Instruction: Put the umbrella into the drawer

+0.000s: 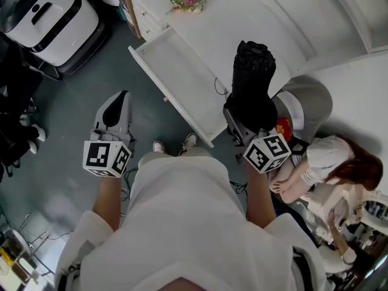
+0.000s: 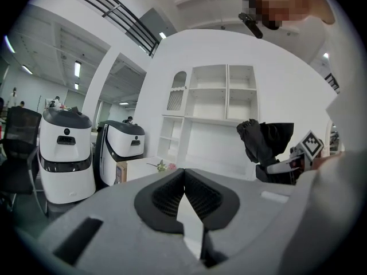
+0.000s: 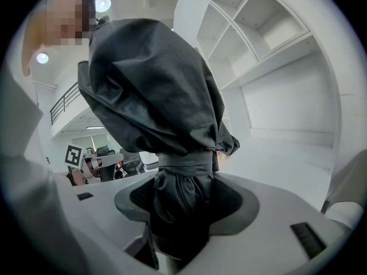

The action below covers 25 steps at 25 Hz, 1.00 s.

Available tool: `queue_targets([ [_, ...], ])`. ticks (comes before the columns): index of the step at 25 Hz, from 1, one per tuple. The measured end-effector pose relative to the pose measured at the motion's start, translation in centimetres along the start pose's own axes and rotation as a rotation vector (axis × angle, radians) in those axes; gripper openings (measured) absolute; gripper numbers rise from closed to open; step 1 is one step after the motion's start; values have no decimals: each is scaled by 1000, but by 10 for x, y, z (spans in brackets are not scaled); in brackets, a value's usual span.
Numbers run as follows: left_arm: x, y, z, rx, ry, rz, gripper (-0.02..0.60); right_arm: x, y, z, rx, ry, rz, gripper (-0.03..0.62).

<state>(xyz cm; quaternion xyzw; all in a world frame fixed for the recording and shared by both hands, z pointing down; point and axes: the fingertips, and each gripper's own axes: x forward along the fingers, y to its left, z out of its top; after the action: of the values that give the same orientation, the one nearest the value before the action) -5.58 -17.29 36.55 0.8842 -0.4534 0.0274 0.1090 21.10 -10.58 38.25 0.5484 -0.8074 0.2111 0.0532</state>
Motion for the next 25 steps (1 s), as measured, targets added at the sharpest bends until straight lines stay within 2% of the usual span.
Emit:
queue_targets([
  [14,3,8,-37,-49,79,63,14,64,-35,-89,-13,248,26,242],
  [21,17,7,-40,-44,93,59,14,88,-48,-121,-9,316,36,241],
  [25,20,4,-44,-44,111,66,14,100,-52,-138,-42,351,46,241],
])
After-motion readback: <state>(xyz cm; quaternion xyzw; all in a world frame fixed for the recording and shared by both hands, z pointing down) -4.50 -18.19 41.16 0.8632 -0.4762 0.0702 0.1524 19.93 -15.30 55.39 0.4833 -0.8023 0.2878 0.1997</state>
